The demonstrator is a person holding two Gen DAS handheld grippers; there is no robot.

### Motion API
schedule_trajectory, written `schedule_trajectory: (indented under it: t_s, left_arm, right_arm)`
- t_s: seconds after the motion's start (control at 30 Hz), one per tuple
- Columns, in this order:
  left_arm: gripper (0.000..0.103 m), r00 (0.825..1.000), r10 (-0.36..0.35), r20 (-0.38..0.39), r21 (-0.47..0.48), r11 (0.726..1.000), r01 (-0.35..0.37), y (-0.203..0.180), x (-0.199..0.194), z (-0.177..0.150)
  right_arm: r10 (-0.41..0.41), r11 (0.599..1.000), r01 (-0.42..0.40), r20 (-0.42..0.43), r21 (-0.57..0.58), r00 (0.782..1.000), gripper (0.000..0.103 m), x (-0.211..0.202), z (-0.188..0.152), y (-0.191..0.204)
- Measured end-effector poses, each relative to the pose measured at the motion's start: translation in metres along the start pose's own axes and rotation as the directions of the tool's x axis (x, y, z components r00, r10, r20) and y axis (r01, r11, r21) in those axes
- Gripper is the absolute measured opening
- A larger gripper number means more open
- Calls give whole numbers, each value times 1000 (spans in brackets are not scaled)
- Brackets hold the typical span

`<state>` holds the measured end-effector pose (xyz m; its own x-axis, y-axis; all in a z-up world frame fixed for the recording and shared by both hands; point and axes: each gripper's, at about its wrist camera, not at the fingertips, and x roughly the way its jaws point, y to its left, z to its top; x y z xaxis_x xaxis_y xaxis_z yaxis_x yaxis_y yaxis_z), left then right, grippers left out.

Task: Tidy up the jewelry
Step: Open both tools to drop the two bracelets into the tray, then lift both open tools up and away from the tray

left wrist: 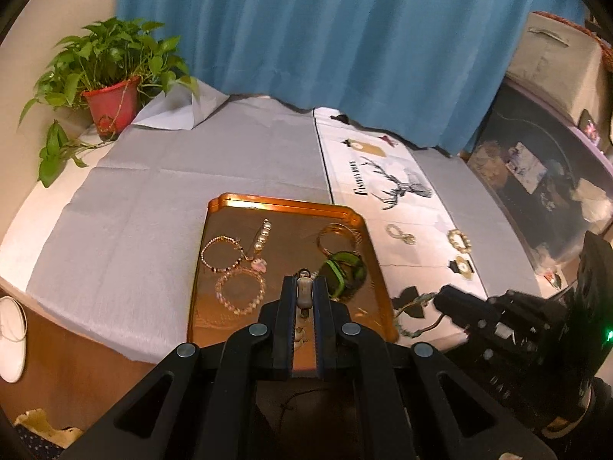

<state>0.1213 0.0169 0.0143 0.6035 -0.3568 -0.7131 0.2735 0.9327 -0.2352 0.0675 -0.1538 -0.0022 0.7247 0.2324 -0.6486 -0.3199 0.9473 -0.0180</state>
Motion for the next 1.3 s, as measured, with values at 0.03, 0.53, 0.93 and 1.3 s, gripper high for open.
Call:
schedule_trajectory:
  t_s: [0.03,0.53,0.93,1.3]
  left_arm:
    - [6,1000,2,-5,-1,1000,-2,1,7,2]
    - [83,970,229,-82,39,973,-226,17,80,-18]
    - [86,957,280,-70,-27,959,-283,-12,15,-77]
    - [87,955,295,26,5,955,-295,-52,-46,-110]
  right_arm:
    - [14,1000,-14,-7,4,1000,6,11,2,1]
    - [-9,999,18,-178,47,984,54,91,-19,-8]
    - [-122,989,131,-130,65,984,65,-2,-62,8]
    - [-178,983,179,-40,31,983,70,-78,-92,32]
